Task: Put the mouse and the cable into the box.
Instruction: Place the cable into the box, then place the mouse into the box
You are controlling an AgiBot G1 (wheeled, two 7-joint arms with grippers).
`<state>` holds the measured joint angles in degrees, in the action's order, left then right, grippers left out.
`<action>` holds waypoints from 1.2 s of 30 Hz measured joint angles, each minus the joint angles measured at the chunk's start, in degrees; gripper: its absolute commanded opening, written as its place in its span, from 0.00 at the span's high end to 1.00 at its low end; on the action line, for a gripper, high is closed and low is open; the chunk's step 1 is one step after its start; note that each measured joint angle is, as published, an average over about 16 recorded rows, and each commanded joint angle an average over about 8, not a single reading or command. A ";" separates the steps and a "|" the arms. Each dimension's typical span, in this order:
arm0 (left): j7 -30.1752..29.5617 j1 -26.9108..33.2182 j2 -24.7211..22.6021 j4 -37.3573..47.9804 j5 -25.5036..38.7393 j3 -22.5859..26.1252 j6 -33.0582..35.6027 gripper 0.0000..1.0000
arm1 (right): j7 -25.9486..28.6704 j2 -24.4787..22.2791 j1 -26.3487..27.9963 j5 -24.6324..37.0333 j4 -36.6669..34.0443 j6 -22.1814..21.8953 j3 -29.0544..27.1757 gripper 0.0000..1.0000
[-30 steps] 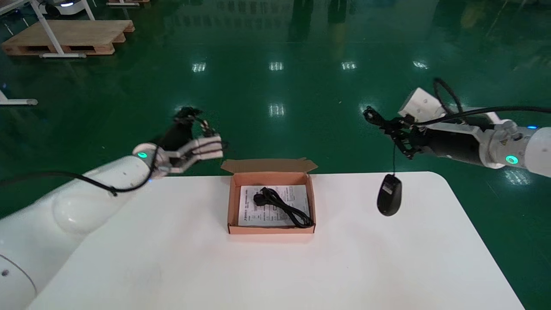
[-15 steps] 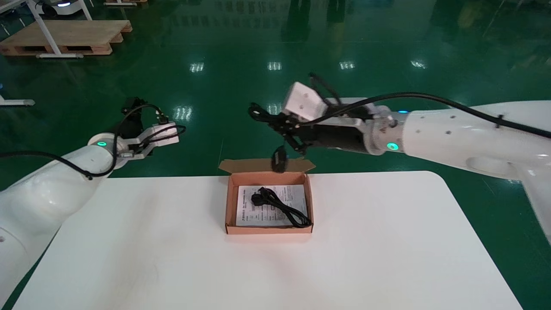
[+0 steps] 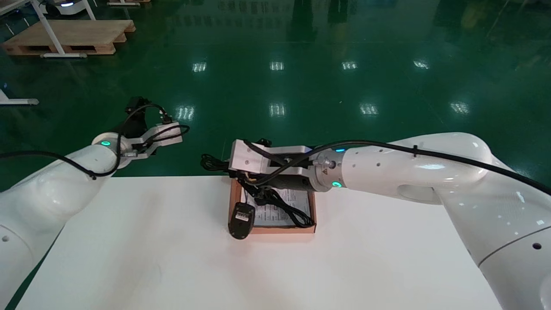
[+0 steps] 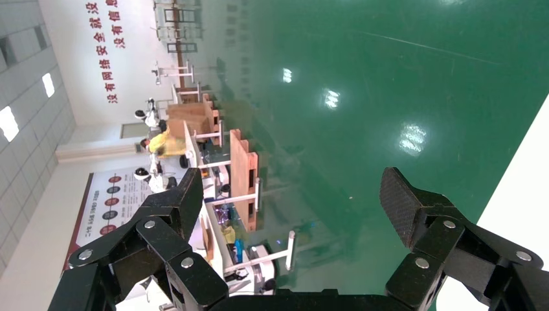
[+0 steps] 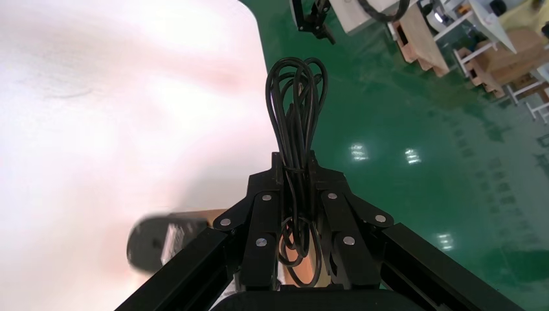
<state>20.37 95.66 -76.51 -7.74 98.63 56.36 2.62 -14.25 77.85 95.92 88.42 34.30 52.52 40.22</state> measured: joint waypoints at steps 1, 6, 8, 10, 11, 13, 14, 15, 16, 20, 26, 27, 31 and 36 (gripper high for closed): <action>-0.05 0.00 0.00 0.00 0.02 0.03 0.00 0.00 | -0.18 -0.02 0.09 -0.61 -0.46 -0.19 0.41 1.00; -0.31 0.01 0.01 -0.01 0.13 0.18 -0.01 0.00 | -0.74 -0.11 0.92 -3.21 -3.16 -1.32 2.10 1.00; -0.41 0.01 0.01 -0.01 0.17 0.24 -0.01 0.00 | -1.00 -0.12 1.31 -4.06 -4.25 -1.74 2.66 1.00; -0.51 0.02 0.01 -0.01 0.21 0.30 -0.01 0.00 | -1.34 -0.10 1.68 -4.85 -5.21 -2.13 3.19 1.00; -0.56 0.02 0.01 -0.01 0.23 0.33 -0.01 0.00 | -1.50 -0.09 1.85 -5.26 -5.65 -2.33 3.45 1.00; -0.66 0.02 0.01 -0.02 0.28 0.39 -0.01 0.00 | -1.82 -0.05 2.21 -6.12 -6.34 -2.67 3.94 1.00; -0.71 0.02 0.01 -0.02 0.30 0.42 -0.02 0.00 | -1.97 -0.04 2.40 -6.58 -6.62 -2.82 4.18 1.00; -0.76 0.02 0.01 -0.02 0.32 0.45 -0.02 0.00 | -2.13 -0.02 2.59 -7.04 -6.84 -2.96 4.42 1.00; -0.81 0.03 0.02 -0.02 0.34 0.48 -0.02 0.00 | -2.28 -0.01 2.78 -7.52 -7.03 -3.08 4.65 1.00; -1.01 0.03 0.02 -0.03 0.43 0.59 -0.02 0.00 | -2.83 0.04 3.54 -9.51 -7.51 -3.43 5.60 1.00; -1.31 0.04 0.03 -0.04 0.56 0.76 -0.03 0.00 | -3.45 0.14 3.95 -12.16 -7.55 -3.60 7.58 1.00; -1.36 0.04 0.03 -0.04 0.58 0.79 -0.03 0.00 | -3.51 0.16 3.92 -12.51 -7.49 -3.64 8.01 1.00; -1.56 0.05 0.03 -0.04 0.66 0.90 -0.03 0.00 | -3.59 0.25 3.57 -13.72 -7.05 -4.04 10.02 1.00; -1.80 0.06 0.04 -0.05 0.77 1.04 -0.04 0.00 | -3.34 0.34 2.64 -14.76 -6.27 -5.02 13.14 1.00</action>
<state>18.57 95.72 -76.48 -7.79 99.40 57.40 2.58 -17.59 78.18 98.56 73.66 28.03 47.50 53.36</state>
